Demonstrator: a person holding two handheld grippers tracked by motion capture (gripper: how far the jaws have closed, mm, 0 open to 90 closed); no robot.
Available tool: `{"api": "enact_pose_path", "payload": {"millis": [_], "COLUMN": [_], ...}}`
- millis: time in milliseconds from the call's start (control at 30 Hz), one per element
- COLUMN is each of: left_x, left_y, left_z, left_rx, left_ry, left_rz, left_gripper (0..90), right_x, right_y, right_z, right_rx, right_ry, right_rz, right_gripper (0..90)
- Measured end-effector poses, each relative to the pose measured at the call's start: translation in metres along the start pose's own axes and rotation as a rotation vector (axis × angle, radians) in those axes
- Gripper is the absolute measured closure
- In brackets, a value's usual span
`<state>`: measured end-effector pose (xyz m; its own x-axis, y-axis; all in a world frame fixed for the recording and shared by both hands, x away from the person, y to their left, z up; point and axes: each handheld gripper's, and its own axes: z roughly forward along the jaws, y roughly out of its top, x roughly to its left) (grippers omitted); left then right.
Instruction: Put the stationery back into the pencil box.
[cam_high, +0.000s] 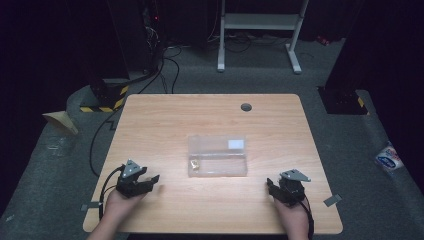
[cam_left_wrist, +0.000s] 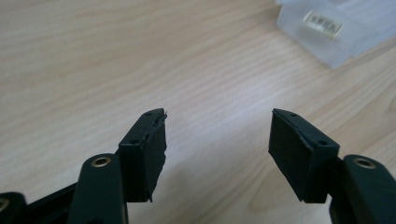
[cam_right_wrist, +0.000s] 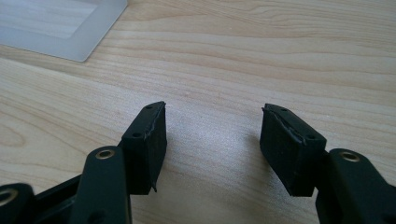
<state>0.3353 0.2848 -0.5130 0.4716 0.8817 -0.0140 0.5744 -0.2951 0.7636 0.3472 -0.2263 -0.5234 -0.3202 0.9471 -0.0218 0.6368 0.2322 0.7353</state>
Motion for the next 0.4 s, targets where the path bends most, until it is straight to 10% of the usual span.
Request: {"api": "enact_pose_path", "payload": {"millis": [400], "left_x": [-0.003], "left_y": [-0.023], "left_z": [-0.002], "left_rx": [0.024], "left_ry": [0.055], "left_rz": [-0.016], "left_gripper": [22.5], "right_x": [-0.001], "right_y": [0.000], "right_z": [0.000], "right_rx": [-0.001], "right_ry": [-0.002], "right_rz": [0.000], "right_gripper": [40.7]}}
